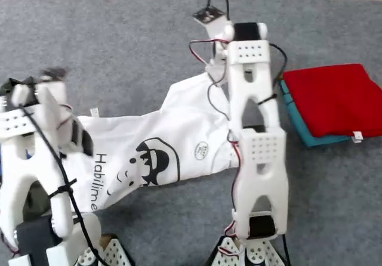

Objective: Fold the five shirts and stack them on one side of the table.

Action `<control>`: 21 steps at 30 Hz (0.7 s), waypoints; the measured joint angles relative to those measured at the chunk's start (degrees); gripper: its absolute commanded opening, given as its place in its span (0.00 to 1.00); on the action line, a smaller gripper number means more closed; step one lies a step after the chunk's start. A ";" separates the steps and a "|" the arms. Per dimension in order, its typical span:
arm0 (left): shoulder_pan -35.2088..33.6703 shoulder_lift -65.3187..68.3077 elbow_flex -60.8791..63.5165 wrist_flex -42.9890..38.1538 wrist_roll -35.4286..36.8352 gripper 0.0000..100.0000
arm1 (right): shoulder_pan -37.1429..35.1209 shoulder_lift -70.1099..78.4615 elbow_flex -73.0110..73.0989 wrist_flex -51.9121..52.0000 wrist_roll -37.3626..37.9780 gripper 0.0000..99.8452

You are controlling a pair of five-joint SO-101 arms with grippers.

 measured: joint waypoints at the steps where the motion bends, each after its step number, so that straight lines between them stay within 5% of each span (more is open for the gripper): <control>1: -0.70 0.00 0.00 -2.99 2.02 0.23 | -0.70 2.20 -3.69 0.09 -0.09 0.24; 12: 0.09 9.76 12.04 -37.63 21.63 0.23 | -3.78 17.05 -16.18 -2.11 -0.09 0.24; 21: 0.09 15.65 12.75 -42.20 22.86 0.23 | -3.87 22.59 -16.79 -7.56 -0.09 0.24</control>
